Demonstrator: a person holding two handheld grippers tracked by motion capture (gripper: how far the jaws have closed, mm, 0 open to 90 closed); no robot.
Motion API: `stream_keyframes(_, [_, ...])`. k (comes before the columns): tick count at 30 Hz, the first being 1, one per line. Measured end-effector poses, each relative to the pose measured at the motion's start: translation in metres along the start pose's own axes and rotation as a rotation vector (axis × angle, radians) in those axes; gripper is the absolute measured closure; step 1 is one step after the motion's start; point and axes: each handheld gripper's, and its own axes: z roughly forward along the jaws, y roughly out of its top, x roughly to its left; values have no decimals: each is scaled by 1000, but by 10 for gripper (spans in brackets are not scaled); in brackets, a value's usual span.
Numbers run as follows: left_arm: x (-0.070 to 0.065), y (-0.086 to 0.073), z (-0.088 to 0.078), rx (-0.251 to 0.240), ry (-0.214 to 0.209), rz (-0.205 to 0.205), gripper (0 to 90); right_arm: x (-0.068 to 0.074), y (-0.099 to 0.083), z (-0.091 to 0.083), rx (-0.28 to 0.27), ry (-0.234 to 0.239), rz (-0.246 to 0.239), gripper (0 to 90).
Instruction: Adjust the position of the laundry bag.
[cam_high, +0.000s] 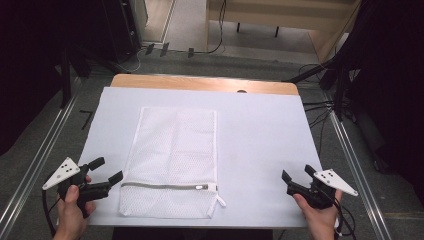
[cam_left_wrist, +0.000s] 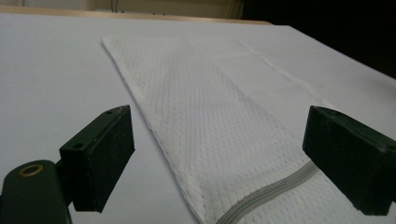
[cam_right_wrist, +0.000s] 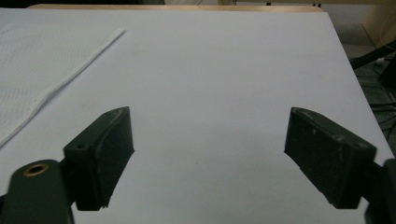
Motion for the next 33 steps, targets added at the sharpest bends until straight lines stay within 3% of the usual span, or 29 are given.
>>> stream_keyframes(3, [-3,-1,5,21,8,14,94,17,4,10,16,-27,7,239])
stream_keyframes(7, [-6,-1,8,26,8,16,94,46,10,28,42,-2,-15,292])
stream_keyframes(12, [-8,-3,10,34,1,16,94,85,17,53,41,64,-43,365])
stream_keyframes(14, [-8,-3,10,35,2,18,94,91,17,57,48,70,-52,386])
stream_keyframes(15, [-7,-3,10,36,5,17,95,108,18,69,67,98,-89,429])
stream_keyframes(18, [-7,-4,9,42,13,19,97,127,18,85,97,146,-104,463])
stream_keyframes(22, [-6,-5,9,47,20,24,141,142,18,104,147,202,-77,466])
stream_keyframes(26, [-5,-5,9,45,14,19,141,152,15,121,186,198,-77,503])
stream_keyframes(33, [-7,-4,12,54,13,27,141,161,12,135,215,211,-71,543])
